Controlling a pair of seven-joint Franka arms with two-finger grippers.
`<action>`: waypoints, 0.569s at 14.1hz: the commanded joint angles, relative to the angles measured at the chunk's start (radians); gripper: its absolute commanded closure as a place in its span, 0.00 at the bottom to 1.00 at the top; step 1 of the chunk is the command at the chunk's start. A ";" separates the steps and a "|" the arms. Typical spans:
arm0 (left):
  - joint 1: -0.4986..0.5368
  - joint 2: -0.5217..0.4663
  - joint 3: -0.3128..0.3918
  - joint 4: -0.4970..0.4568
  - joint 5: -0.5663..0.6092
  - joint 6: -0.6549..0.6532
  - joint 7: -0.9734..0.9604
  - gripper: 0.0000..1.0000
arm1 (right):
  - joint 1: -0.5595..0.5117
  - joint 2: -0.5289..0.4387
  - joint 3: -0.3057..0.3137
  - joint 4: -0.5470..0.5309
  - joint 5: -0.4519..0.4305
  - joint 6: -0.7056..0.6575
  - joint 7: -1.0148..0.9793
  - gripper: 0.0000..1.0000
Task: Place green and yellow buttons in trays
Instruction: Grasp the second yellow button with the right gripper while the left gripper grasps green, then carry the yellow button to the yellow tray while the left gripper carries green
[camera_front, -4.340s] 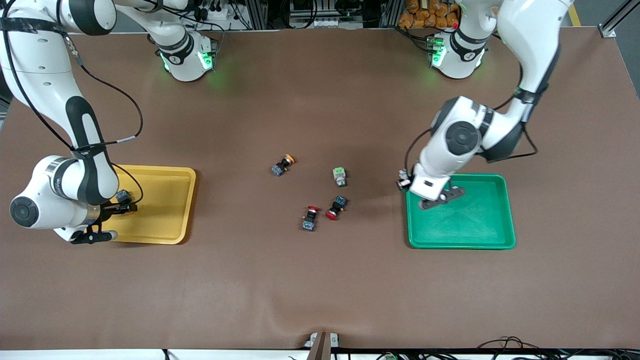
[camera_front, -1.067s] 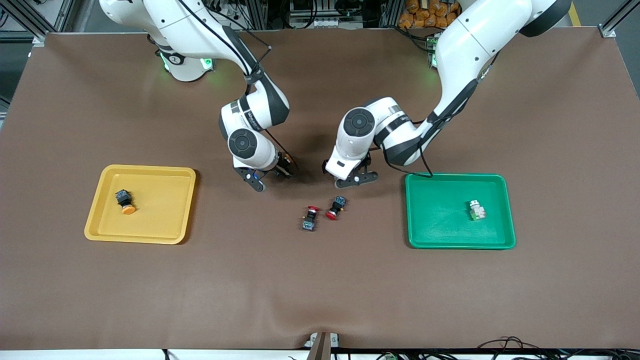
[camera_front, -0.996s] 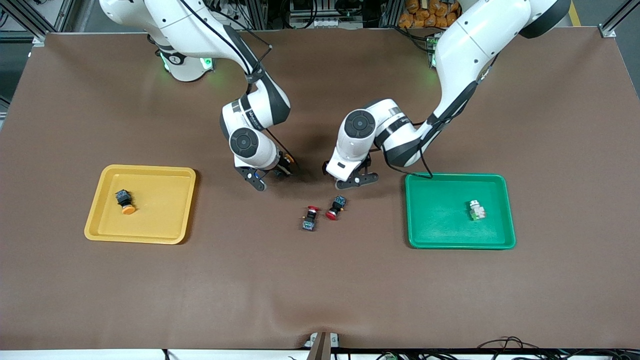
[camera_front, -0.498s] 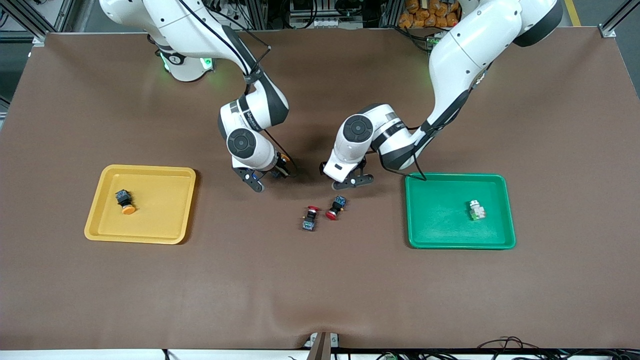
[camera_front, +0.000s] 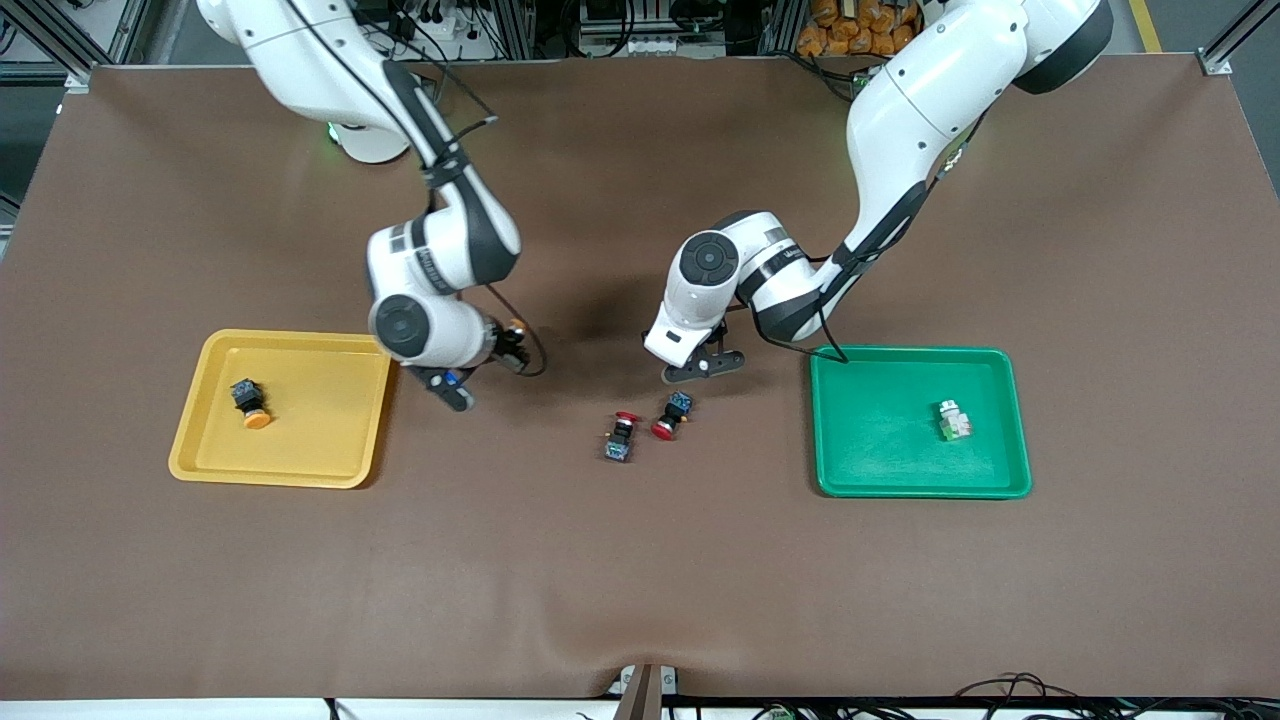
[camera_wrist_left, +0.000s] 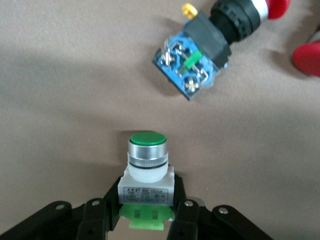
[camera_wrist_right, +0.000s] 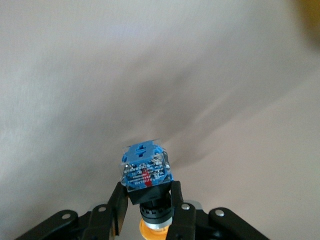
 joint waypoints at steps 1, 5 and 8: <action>0.008 -0.020 0.012 0.011 0.004 -0.014 -0.019 1.00 | -0.006 -0.017 -0.080 0.008 -0.012 -0.052 -0.156 1.00; 0.068 -0.111 0.007 0.011 0.004 -0.127 -0.005 1.00 | -0.010 -0.010 -0.212 0.025 -0.054 -0.106 -0.371 1.00; 0.109 -0.166 0.005 0.011 0.004 -0.212 0.039 1.00 | -0.064 0.001 -0.264 0.022 -0.064 -0.106 -0.552 1.00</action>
